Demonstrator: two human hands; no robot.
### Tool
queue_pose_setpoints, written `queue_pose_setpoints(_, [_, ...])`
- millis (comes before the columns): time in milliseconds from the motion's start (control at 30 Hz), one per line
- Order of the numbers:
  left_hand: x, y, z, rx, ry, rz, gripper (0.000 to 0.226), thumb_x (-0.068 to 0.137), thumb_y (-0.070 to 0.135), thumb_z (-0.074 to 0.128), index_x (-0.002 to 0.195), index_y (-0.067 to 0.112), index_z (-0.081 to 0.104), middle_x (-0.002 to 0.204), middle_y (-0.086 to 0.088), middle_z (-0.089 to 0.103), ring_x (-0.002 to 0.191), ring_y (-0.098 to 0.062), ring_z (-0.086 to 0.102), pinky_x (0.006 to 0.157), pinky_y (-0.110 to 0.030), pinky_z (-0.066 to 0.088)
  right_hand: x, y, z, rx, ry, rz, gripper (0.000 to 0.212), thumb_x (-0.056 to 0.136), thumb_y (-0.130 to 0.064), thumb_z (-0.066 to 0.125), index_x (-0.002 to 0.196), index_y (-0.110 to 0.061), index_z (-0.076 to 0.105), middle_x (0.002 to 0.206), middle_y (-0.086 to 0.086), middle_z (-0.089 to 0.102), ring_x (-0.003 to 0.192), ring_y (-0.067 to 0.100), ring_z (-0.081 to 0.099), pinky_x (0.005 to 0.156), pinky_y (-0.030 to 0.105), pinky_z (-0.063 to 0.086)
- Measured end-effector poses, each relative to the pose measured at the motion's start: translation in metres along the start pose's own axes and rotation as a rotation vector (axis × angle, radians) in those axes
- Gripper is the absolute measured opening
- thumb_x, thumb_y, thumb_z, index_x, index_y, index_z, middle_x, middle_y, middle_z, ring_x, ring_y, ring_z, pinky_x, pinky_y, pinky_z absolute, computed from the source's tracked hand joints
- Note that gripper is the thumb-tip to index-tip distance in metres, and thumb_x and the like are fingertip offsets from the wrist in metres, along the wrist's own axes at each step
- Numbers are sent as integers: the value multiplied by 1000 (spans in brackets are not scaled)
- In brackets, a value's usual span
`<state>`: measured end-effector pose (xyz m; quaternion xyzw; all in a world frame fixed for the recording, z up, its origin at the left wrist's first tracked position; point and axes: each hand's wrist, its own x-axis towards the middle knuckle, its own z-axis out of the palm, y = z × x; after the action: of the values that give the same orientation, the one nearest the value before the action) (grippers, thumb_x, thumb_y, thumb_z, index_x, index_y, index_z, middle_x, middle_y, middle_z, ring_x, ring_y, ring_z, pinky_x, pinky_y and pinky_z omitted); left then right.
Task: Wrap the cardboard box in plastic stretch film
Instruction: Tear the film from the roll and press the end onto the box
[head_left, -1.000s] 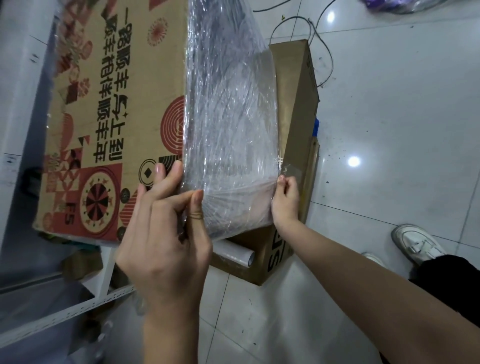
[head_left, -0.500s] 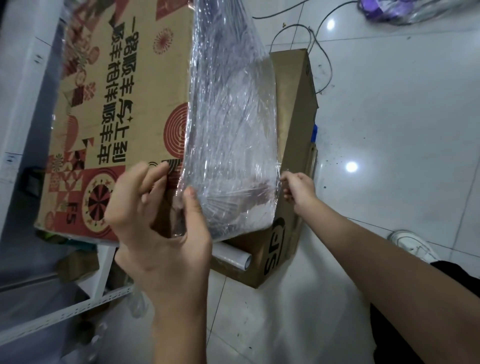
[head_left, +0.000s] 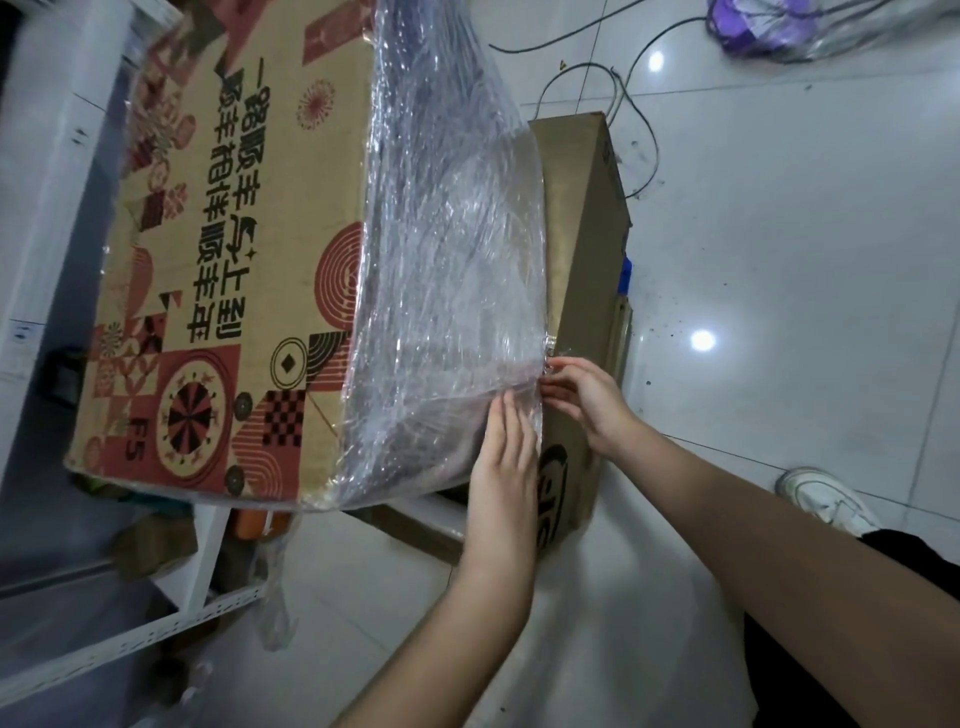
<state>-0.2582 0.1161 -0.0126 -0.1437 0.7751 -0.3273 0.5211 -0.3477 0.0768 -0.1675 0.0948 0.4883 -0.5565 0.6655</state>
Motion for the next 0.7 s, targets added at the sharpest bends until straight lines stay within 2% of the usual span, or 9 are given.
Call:
queue_pose_setpoints(67, [6, 6, -4, 153, -32, 25, 72, 100, 44, 21, 141, -15, 14, 134, -46, 14, 125, -61, 16, 106, -62, 12, -2, -1, 3, -36, -51, -22, 28, 88, 2, 43, 112, -7, 55, 86, 8, 62, 81, 17, 61, 71, 24, 52])
queue_pose_setpoints(133, [16, 11, -9, 199, 72, 63, 68, 98, 43, 21, 135, -13, 28, 126, -41, 27, 118, -54, 28, 102, -54, 24, -6, 1, 5, -154, -27, -87, 33, 89, 0, 45, 120, -13, 46, 87, 4, 59, 83, 13, 58, 74, 21, 49])
queue_pose_setpoints(167, [22, 11, -10, 210, 111, 90, 67, 97, 45, 21, 136, -10, 29, 126, -39, 27, 119, -50, 27, 103, -52, 23, -7, 3, 6, -192, -6, -127, 36, 90, -1, 47, 122, -15, 42, 89, 2, 58, 84, 12, 57, 78, 21, 47])
queue_pose_setpoints(233, [34, 6, -7, 227, 119, 135, 74, 96, 52, 24, 143, -5, 21, 137, -36, 19, 129, -50, 16, 108, -56, 13, -10, 12, 9, -190, 31, -187, 41, 91, -2, 49, 127, -16, 36, 96, 0, 55, 87, 11, 55, 82, 21, 45])
queue_pose_setpoints(333, [46, 1, 6, 182, 75, 114, 77, 98, 52, 19, 147, -5, 3, 150, -33, 2, 137, -49, 1, 110, -60, -2, -15, 20, 10, -76, 201, -181, 40, 91, -1, 47, 127, -15, 36, 120, 6, 49, 100, 14, 51, 86, 21, 42])
queue_pose_setpoints(400, [47, 1, 13, 175, 76, 93, 77, 99, 50, 16, 145, -8, -3, 149, -34, -3, 138, -49, -3, 110, -59, -3, -23, 26, 6, -142, 268, -283, 34, 94, -1, 41, 124, -16, 44, 128, 5, 49, 110, 11, 47, 86, 10, 37])
queue_pose_setpoints(467, [48, 3, 15, 188, 73, 57, 77, 99, 49, 17, 143, -11, -7, 149, -35, -7, 137, -49, -6, 111, -58, -5, -33, 36, 6, -253, 139, -390, 37, 97, -4, 35, 129, -17, 49, 131, -6, 49, 119, 3, 43, 85, -4, 31])
queue_pose_setpoints(567, [50, 8, 12, 169, 32, 9, 79, 99, 48, 21, 142, -12, -7, 149, -34, -8, 137, -48, -8, 107, -59, -10, -43, 46, 12, -313, -121, -395, 41, 102, -12, 29, 142, -17, 36, 143, -13, 36, 133, -3, 31, 99, -2, 22])
queue_pose_setpoints(700, [46, 8, 10, 183, -1, -1, 81, 99, 49, 24, 142, -11, -9, 149, -32, -11, 137, -48, -11, 102, -62, -14, -43, 46, 12, -341, -235, -344, 45, 104, -20, 25, 148, -22, 19, 148, -19, 20, 134, -9, 19, 101, -3, 18])
